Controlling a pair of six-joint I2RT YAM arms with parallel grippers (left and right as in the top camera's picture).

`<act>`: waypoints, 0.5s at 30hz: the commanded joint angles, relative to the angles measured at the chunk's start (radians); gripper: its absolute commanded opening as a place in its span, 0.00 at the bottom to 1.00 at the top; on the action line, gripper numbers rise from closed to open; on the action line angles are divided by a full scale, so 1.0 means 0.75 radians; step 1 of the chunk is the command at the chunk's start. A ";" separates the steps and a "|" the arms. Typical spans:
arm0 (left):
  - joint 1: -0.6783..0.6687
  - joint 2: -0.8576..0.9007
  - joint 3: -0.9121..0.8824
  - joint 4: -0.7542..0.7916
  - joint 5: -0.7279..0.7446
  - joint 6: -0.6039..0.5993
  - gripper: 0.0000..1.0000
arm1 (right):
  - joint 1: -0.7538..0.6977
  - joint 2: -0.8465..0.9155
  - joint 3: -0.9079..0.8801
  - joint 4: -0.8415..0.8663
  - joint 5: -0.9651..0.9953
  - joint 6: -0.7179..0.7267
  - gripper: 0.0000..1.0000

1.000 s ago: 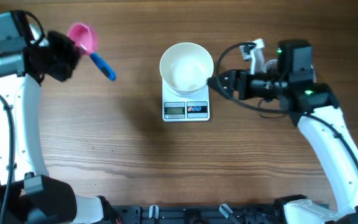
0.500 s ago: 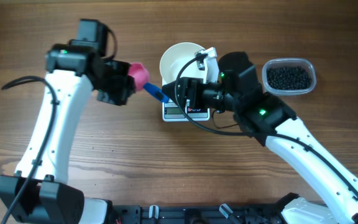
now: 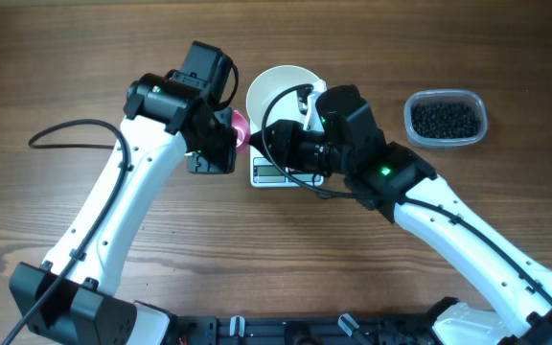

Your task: Scoop item into bowl and weigh 150g on scale

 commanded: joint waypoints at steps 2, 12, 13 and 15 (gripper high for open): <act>0.028 0.006 -0.003 -0.009 -0.041 -0.070 0.04 | 0.003 0.008 0.020 0.007 0.026 0.014 0.34; 0.056 0.006 -0.003 -0.007 -0.041 -0.070 0.04 | -0.005 0.008 0.020 0.007 -0.009 0.017 0.29; 0.056 0.006 -0.003 -0.007 -0.041 -0.070 0.04 | -0.005 0.008 0.020 0.007 -0.009 0.017 0.28; 0.056 0.006 -0.003 -0.007 -0.040 -0.070 0.04 | -0.008 0.008 0.020 0.008 -0.009 0.018 0.27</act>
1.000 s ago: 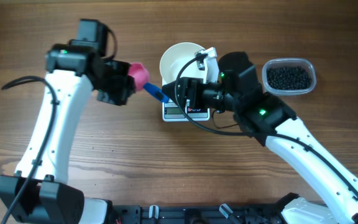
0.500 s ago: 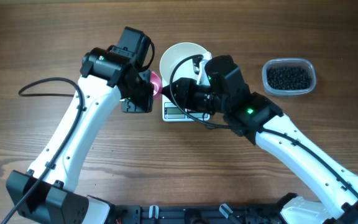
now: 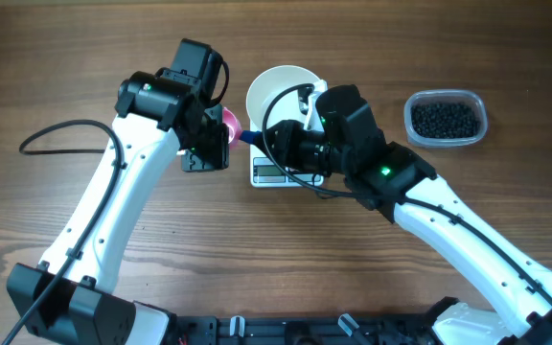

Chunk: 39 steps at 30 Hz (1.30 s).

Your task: Scoop item into bowl and weigh 150g on scale

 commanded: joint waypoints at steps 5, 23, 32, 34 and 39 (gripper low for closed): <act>0.007 0.006 -0.003 -0.006 -0.008 -0.028 0.04 | -0.008 0.008 0.020 0.008 -0.012 0.005 0.21; 0.007 0.005 -0.003 0.018 -0.009 0.164 0.59 | -0.068 0.007 0.020 0.012 -0.107 -0.103 0.04; 0.007 -0.041 0.001 0.262 -0.009 1.015 0.68 | -0.220 -0.012 0.021 -0.024 -0.304 -0.392 0.04; 0.007 -0.080 0.001 0.294 -0.009 1.161 0.77 | -0.258 -0.032 0.024 -0.096 -0.299 -0.472 0.04; 0.007 -0.197 0.001 0.334 -0.009 1.414 0.78 | -0.394 -0.091 0.056 -0.280 -0.288 -0.605 0.04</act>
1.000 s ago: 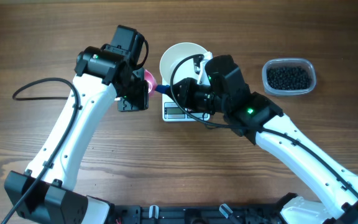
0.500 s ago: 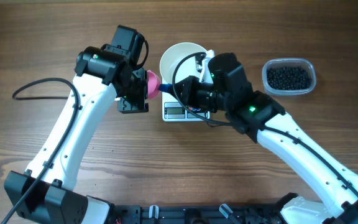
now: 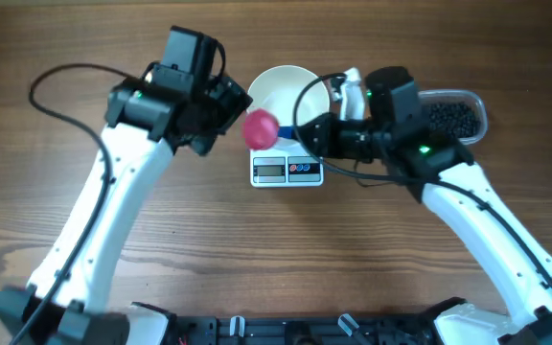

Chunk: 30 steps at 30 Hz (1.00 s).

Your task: Scoop item into bowl and weigh 150g on scale

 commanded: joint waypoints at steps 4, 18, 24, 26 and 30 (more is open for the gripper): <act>0.006 -0.165 0.001 0.015 -0.009 0.292 0.55 | -0.257 -0.144 0.100 -0.267 -0.027 -0.286 0.04; -0.279 -0.099 -0.218 0.021 -0.034 0.465 0.04 | -1.052 -0.287 0.113 -0.655 -0.022 -0.618 0.04; -0.425 -0.045 -0.553 0.440 -0.065 0.465 0.04 | -1.074 -0.282 0.112 -0.655 0.008 -0.617 0.04; -0.457 -0.011 -0.631 0.560 -0.092 0.465 0.04 | -1.074 -0.280 0.110 -0.659 0.008 -0.617 0.04; -0.487 0.096 -0.684 0.717 -0.173 0.466 0.04 | -1.074 -0.280 0.110 -0.667 0.008 -0.617 0.04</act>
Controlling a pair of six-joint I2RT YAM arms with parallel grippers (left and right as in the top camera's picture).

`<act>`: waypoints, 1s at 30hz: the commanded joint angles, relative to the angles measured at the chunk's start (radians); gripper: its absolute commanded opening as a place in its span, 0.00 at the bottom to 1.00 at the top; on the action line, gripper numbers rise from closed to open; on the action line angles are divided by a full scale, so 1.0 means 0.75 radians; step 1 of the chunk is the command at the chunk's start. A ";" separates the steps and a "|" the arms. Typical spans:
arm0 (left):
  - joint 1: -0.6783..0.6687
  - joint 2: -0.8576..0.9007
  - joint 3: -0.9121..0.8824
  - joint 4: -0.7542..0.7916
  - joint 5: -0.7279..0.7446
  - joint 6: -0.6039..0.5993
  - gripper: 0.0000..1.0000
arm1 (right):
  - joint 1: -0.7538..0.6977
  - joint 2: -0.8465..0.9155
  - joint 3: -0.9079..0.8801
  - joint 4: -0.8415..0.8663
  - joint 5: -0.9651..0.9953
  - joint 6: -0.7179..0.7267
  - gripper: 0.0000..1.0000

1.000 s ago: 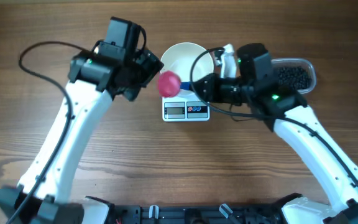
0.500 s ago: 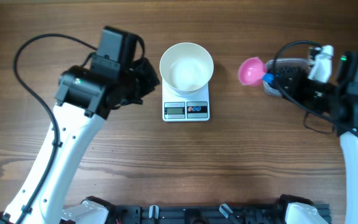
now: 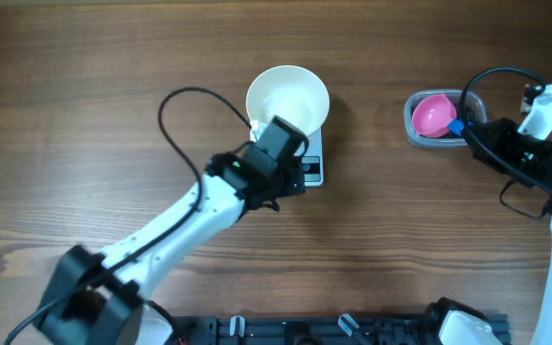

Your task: Scoop item into bowl and weigh 150g on scale

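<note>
The white bowl [image 3: 288, 94] stands on the scale [image 3: 313, 169], most of which is covered. My left gripper [image 3: 278, 153] sits low at the bowl's near rim, over the scale. Its fingers are hidden under the wrist block. At the right, the clear container of dark beans [image 3: 474, 103] holds the pink scoop [image 3: 434, 114], bowl side up. The scoop's blue handle [image 3: 456, 125] runs into my right gripper [image 3: 470, 130], which is shut on it.
A black cable [image 3: 185, 105] loops from the left arm over the table left of the bowl. The right arm [image 3: 535, 153] hugs the right edge of the view. The wooden table [image 3: 84, 115] lies around both arms.
The scoop was over the bowl's left rim with both grippers near it. Now my right gripper holds it in the bean container at the right. My left gripper has come down to the scale.
At first the pink scoop was at my left gripper, left of the scale, with the right gripper over the scale. Then the scoop hung by the bowl with its blue handle toward the right gripper. Now the right gripper holds it in the beans.
</note>
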 commanded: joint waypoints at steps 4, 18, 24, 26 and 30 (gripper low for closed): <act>-0.010 0.173 -0.021 0.148 -0.110 0.022 0.04 | -0.004 0.002 0.028 -0.006 0.003 -0.027 0.04; -0.010 0.336 -0.021 0.309 -0.260 0.022 0.04 | -0.004 0.002 0.026 -0.021 0.003 -0.028 0.04; -0.010 0.372 -0.021 0.370 -0.260 0.022 0.04 | -0.004 0.002 0.026 -0.022 0.003 -0.028 0.04; -0.010 0.373 -0.021 0.383 -0.260 0.022 0.04 | -0.005 0.002 0.026 -0.021 0.003 -0.028 0.04; -0.010 0.373 -0.021 0.388 -0.259 0.022 0.04 | -0.005 0.002 0.026 -0.022 0.003 -0.028 0.04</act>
